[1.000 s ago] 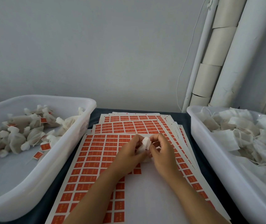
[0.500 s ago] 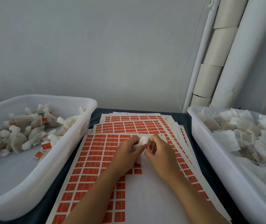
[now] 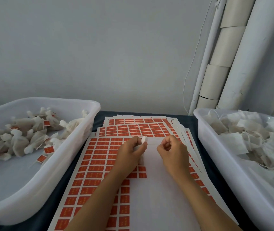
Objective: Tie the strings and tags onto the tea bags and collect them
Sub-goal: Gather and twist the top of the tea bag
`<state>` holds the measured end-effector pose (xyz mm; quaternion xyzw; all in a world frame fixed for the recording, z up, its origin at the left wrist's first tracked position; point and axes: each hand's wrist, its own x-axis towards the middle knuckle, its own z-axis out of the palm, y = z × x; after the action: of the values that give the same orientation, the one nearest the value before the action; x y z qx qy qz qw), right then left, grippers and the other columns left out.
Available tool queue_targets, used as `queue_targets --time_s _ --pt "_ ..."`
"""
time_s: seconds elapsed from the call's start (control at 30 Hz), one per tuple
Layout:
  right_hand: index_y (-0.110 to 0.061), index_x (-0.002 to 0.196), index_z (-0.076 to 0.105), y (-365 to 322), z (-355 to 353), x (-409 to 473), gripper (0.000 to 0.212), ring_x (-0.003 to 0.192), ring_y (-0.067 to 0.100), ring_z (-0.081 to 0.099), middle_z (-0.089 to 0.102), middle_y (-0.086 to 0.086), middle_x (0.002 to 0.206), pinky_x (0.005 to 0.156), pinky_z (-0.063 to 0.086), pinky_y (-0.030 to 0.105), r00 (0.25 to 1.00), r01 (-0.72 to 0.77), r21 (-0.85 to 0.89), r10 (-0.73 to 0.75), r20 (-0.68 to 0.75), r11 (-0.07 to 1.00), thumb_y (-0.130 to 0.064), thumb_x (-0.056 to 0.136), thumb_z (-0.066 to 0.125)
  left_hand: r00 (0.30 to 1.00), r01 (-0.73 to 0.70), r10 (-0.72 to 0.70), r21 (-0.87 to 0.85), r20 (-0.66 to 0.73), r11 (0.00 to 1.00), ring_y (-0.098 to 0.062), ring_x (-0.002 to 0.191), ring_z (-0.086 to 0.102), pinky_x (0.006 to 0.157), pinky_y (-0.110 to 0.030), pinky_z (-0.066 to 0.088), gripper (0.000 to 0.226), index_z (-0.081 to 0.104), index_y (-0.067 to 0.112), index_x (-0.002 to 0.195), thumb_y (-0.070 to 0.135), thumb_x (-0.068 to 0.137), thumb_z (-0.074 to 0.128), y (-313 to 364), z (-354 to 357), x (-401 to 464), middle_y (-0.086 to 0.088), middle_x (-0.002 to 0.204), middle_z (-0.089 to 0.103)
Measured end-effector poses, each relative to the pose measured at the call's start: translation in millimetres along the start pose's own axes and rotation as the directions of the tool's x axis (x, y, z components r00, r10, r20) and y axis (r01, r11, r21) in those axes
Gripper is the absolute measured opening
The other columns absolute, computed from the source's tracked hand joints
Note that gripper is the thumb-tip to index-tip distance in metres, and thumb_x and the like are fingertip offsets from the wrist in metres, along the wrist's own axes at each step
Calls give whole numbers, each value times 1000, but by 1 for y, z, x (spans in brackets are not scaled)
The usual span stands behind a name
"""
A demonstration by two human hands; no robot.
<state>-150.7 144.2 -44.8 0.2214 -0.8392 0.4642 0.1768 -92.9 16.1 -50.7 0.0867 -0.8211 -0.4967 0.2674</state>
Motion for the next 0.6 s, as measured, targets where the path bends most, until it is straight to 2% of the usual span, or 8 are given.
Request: queue_targets --time_s 0.13,0.27,0.47,0.6 --pt "-19 78 54 -3 1 0 13 58 6 53 54 -11 69 54 34 6 999 -24 32 25 -32 999 -18 85 65 1000 24 -23 -75 3 997 -6 54 49 54 -14 45 24 54 21 70 27 93 54 1 -1 1 5 63 52" --pt "-23 76 52 -6 6 -6 17 58 5 55 50 -19 65 53 35 2 1000 23 37 -23 19 999 -18 84 66 997 82 -81 -169 10 982 -3 52 50 52 -7 43 25 58 13 77 28 95 51 -3 -5 1 4 62 53" --pt "-28 67 42 -4 3 -2 31 52 9 52 50 -14 62 49 33 7 997 -21 7 21 70 1000 -19 81 69 995 89 -86 -91 41 992 -5 49 50 51 -10 44 27 57 18 70 29 94 53 -2 -6 3 4 58 53" --pt "-28 65 42 -5 -1 1 32 51 10 52 51 -12 60 48 32 9 998 -54 30 54 20 998 -18 82 67 997 65 -61 -96 46 993 1 44 49 48 -7 42 30 54 21 62 22 92 57 4 -6 3 11 51 47"
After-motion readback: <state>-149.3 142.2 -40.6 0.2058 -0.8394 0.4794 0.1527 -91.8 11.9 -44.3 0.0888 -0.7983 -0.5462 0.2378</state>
